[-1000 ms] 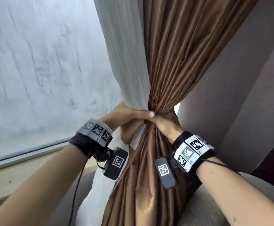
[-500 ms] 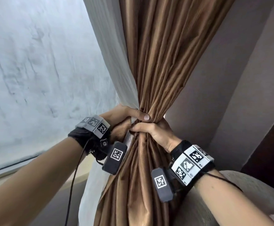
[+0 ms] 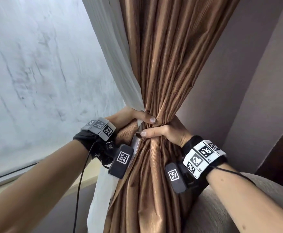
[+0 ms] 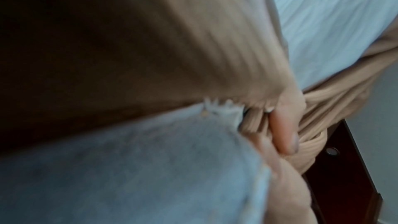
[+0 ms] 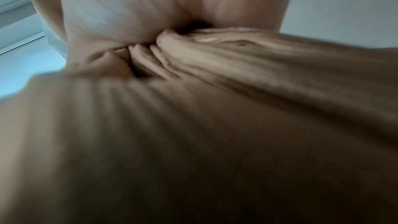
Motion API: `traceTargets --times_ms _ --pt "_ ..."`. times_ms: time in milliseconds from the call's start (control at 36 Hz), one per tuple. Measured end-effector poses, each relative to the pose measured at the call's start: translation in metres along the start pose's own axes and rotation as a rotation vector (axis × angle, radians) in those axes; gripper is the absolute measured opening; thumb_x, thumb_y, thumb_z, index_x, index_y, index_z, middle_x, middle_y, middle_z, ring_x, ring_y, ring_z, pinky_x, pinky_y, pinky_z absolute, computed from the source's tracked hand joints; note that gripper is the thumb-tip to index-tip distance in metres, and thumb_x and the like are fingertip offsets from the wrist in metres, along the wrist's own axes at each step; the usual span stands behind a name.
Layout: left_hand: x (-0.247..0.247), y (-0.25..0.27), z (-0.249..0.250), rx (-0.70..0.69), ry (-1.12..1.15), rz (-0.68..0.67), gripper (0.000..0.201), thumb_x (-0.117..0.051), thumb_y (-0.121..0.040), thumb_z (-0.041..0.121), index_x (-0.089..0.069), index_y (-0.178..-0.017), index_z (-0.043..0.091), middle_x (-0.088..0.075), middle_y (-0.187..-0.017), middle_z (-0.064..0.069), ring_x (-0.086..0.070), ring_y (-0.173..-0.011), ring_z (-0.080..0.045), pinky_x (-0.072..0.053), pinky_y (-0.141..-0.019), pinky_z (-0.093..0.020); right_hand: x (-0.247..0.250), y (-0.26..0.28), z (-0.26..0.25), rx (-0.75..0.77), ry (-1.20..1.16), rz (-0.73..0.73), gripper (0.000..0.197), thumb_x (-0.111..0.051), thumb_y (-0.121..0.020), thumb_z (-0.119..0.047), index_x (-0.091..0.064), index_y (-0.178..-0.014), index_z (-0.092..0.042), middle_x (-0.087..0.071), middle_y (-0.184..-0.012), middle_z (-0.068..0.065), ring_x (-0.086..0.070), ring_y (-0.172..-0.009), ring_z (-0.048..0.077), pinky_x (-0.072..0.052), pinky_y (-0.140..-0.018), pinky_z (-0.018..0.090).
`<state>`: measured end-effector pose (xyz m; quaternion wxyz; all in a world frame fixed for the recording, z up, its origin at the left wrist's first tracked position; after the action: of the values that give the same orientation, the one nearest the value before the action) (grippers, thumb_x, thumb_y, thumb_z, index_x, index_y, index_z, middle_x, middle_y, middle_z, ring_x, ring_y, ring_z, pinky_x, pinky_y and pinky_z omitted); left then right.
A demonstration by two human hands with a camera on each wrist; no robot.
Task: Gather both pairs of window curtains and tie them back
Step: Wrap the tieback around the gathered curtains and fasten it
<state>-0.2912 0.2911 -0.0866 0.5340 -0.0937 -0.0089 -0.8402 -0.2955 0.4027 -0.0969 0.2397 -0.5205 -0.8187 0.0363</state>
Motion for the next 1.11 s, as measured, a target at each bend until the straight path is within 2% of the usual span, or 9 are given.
traceTargets --times_ms 278,361,500,611,694,778,889,1000,1111 --pt "-0.01 0.015 -0.005 0.063 0.2 -0.086 0.036 -0.058 -0.081 0.011 -0.069 -0.114 0.009 -0.065 -0.123 -0.02 -0.06 -0.118 -0.032 -0.044 -0.103 -0.045 -0.003 -0.004 0.008 -0.055 0.075 0.0 0.065 -0.09 -0.047 -0.043 -0.072 -0.106 -0.024 -0.073 -0.107 -0.005 -0.067 -0.106 0.013 -0.049 -0.1 0.04" --pt "-0.009 0.019 -0.006 0.07 0.197 -0.073 0.03 -0.056 -0.081 0.013 -0.074 -0.106 0.012 -0.069 -0.115 -0.016 -0.066 -0.109 -0.027 -0.051 -0.095 -0.039 -0.003 -0.006 0.014 -0.061 0.079 0.019 0.069 -0.091 -0.044 -0.047 -0.072 -0.107 -0.026 -0.074 -0.107 -0.007 -0.067 -0.106 0.011 -0.05 -0.099 0.038" --pt "0.011 0.026 0.002 -0.054 -0.117 0.252 0.054 -0.086 -0.064 0.035 -0.068 -0.102 0.001 -0.074 -0.099 -0.012 -0.069 -0.098 -0.032 -0.056 -0.088 -0.036 0.0 -0.01 0.019 -0.067 0.129 0.077 0.074 -0.089 -0.039 -0.055 -0.072 -0.106 -0.029 -0.074 -0.104 -0.012 -0.067 -0.102 0.006 -0.051 -0.097 0.033" --pt "0.017 0.044 0.019 -0.171 -0.299 0.459 0.022 -0.083 -0.07 0.026 -0.065 -0.081 0.021 -0.068 -0.063 0.021 -0.064 -0.064 0.007 -0.048 -0.058 -0.006 -0.003 -0.011 0.016 -0.063 0.176 0.133 0.066 -0.085 -0.04 -0.057 -0.073 -0.099 -0.032 -0.073 -0.098 -0.015 -0.068 -0.096 0.003 -0.054 -0.091 0.03" --pt "0.011 0.046 0.021 -0.147 -0.301 0.469 0.075 -0.09 -0.057 0.048 -0.057 -0.115 0.012 -0.07 -0.099 0.015 -0.066 -0.091 0.005 -0.052 -0.079 -0.011 -0.014 -0.016 0.016 -0.111 0.285 0.171 0.049 -0.075 -0.048 -0.06 -0.066 -0.082 -0.026 -0.068 -0.085 -0.014 -0.067 -0.084 0.009 -0.054 -0.08 0.03" --pt "0.015 0.035 0.021 -0.034 -0.397 0.681 0.144 -0.079 -0.022 0.081 -0.036 -0.141 0.011 -0.053 -0.133 0.0 -0.053 -0.124 -0.014 -0.044 -0.106 -0.031 -0.032 -0.028 0.013 -0.125 0.539 0.2 0.076 -0.041 -0.048 -0.073 -0.064 -0.097 -0.02 -0.066 -0.1 -0.001 -0.06 -0.091 0.019 -0.049 -0.086 0.037" --pt "0.022 0.033 0.026 0.095 -0.49 0.914 0.148 -0.082 -0.022 0.075 -0.025 -0.137 0.002 -0.05 -0.128 -0.014 -0.052 -0.119 -0.03 -0.046 -0.103 -0.039 -0.054 -0.038 0.005 -0.123 0.719 0.112 0.092 -0.059 -0.072 -0.062 -0.03 -0.149 -0.021 -0.038 -0.151 0.014 -0.039 -0.136 0.035 -0.035 -0.11 0.049" --pt "0.031 0.036 0.03 0.06 -0.48 0.95 0.119 -0.087 -0.047 0.058 -0.026 -0.132 0.001 -0.053 -0.124 -0.014 -0.056 -0.113 -0.032 -0.048 -0.097 -0.042 -0.038 -0.032 0.013 -0.11 0.181 0.147 0.109 -0.085 -0.043 -0.052 -0.04 -0.137 -0.021 -0.061 -0.127 0.003 -0.057 -0.12 0.022 -0.044 -0.105 0.041" --pt "0.037 0.04 0.032 0.049 -0.466 0.921 0.112 -0.086 -0.058 0.053 -0.023 -0.134 0.0 -0.049 -0.13 -0.011 -0.052 -0.118 -0.029 -0.045 -0.095 -0.035 -0.003 -0.029 0.024 -0.173 -0.676 0.235 0.042 -0.063 -0.051 -0.008 -0.061 -0.093 -0.003 -0.064 -0.084 0.017 -0.066 -0.086 0.034 -0.051 -0.085 0.038"
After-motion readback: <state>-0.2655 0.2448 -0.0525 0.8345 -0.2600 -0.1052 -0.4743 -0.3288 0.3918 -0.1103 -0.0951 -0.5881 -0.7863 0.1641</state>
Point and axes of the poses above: each hand's wrist, its own y-axis away from the middle knuckle, its own x-axis out of the back of the hand, z = x × y, the point moved 6 cm from there along -y, towards the middle knuckle
